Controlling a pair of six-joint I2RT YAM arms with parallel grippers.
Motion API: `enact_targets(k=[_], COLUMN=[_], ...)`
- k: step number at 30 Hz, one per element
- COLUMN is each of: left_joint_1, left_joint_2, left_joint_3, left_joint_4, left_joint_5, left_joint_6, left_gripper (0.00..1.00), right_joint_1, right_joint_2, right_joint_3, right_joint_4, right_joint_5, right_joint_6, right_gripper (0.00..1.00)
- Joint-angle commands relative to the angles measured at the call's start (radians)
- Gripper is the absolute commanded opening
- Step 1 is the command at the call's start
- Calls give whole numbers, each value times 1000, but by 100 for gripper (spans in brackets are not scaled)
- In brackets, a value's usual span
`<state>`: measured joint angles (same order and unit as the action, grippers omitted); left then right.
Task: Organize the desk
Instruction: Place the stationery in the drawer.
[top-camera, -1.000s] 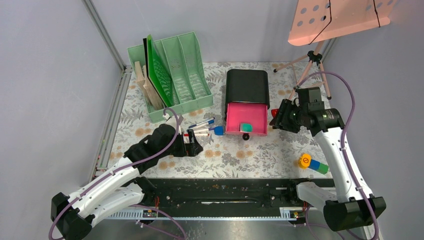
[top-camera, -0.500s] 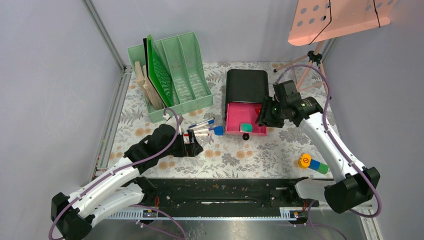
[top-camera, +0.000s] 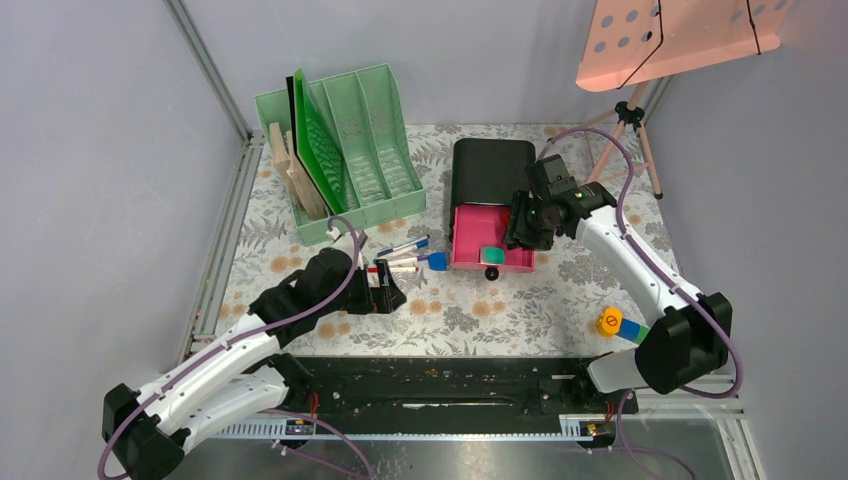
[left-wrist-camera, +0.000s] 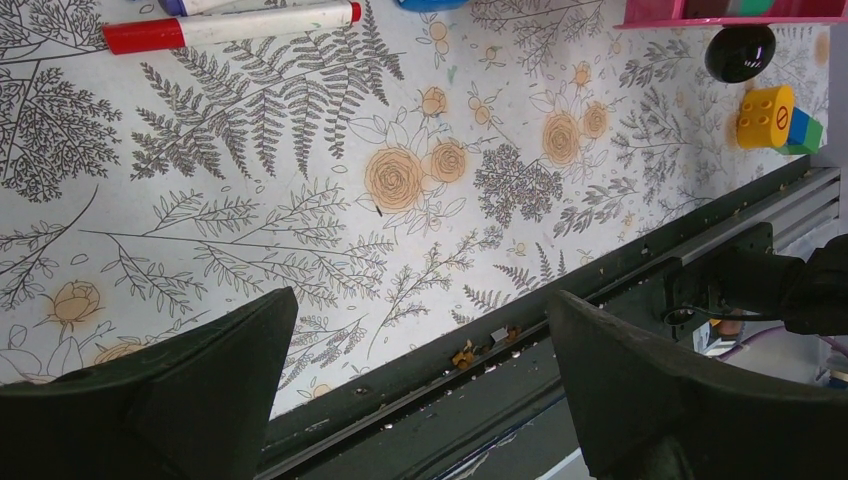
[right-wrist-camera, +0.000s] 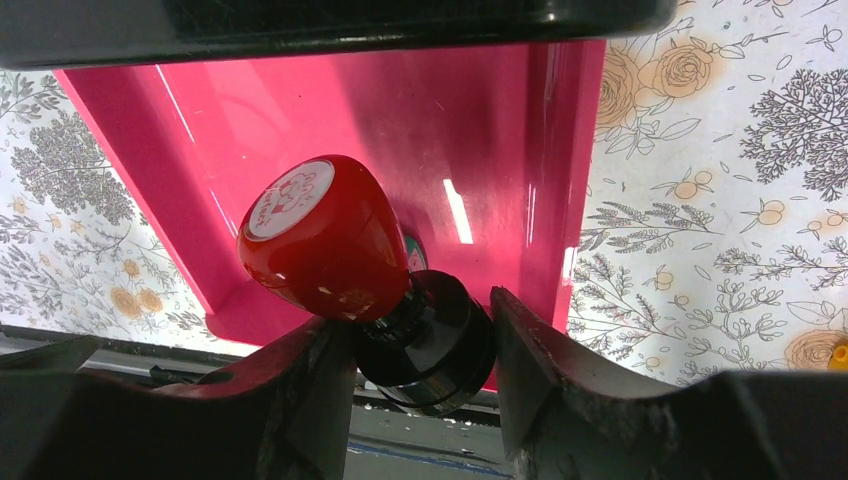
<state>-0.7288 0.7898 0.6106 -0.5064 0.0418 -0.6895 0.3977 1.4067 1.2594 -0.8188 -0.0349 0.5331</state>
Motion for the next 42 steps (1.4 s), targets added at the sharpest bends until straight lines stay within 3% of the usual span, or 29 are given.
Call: enact_targets(k=[1, 10, 20, 42], left_joint_1=[5, 4, 4, 4], left_joint_2=[9, 6, 6, -5], left_joint_3=[13, 14, 20, 39], left_joint_4=[22, 20, 18, -1], left_joint_5=[2, 3, -2, -8], left_joint_6=[6, 2, 5, 13], left_gripper=[99, 99, 99, 99], right_joint_1=[10, 12, 12, 12], right_joint_2=[13, 18, 37, 2], right_joint_3=[36, 12, 10, 43], right_joint_4=[29, 46, 47, 20], right_joint_5=[29, 53, 53, 48], right_joint_6=[13, 17, 16, 20], right_gripper=[13, 40, 56, 71])
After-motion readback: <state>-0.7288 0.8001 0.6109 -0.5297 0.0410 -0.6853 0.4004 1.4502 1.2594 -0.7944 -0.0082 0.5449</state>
